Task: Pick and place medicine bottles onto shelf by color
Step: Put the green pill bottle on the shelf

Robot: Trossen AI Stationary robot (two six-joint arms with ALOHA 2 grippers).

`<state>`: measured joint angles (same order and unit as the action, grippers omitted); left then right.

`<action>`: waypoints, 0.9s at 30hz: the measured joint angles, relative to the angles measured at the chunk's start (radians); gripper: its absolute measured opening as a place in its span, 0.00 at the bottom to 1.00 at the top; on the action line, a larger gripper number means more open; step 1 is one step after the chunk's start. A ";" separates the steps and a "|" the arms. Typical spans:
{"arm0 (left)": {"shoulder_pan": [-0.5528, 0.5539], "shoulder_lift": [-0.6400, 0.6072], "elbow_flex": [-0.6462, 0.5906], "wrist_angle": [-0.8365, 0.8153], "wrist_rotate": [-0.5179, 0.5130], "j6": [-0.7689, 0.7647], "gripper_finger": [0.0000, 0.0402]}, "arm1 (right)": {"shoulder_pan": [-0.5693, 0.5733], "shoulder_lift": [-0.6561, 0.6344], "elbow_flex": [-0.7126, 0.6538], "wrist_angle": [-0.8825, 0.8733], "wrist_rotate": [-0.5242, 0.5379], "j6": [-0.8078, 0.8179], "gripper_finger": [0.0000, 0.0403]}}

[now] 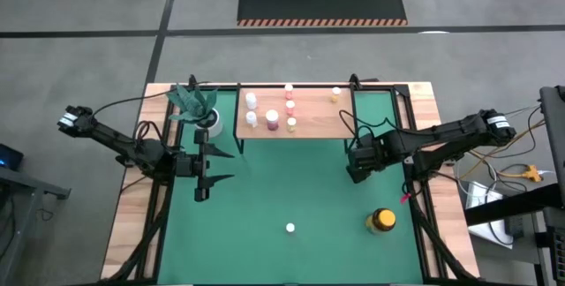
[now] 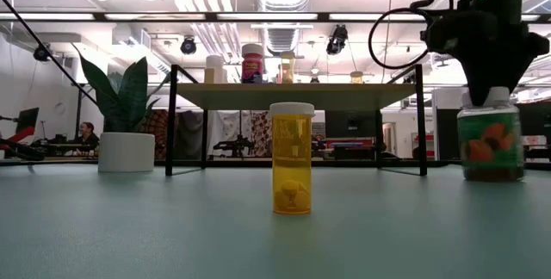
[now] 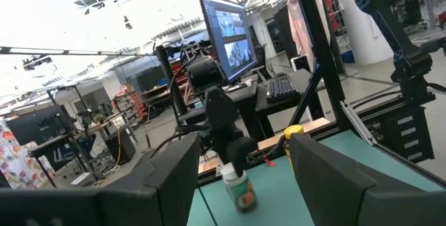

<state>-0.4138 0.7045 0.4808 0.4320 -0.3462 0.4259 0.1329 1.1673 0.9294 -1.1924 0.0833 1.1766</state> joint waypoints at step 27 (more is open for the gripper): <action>0.000 0.000 0.000 0.005 0.000 0.000 0.51 | 0.055 0.441 0.891 -0.332 -0.085 -1.090 0.56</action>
<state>-0.4137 0.7044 0.4808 0.4366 -0.3466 0.4263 0.1875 1.6082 1.8205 -1.5243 -0.0018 0.0871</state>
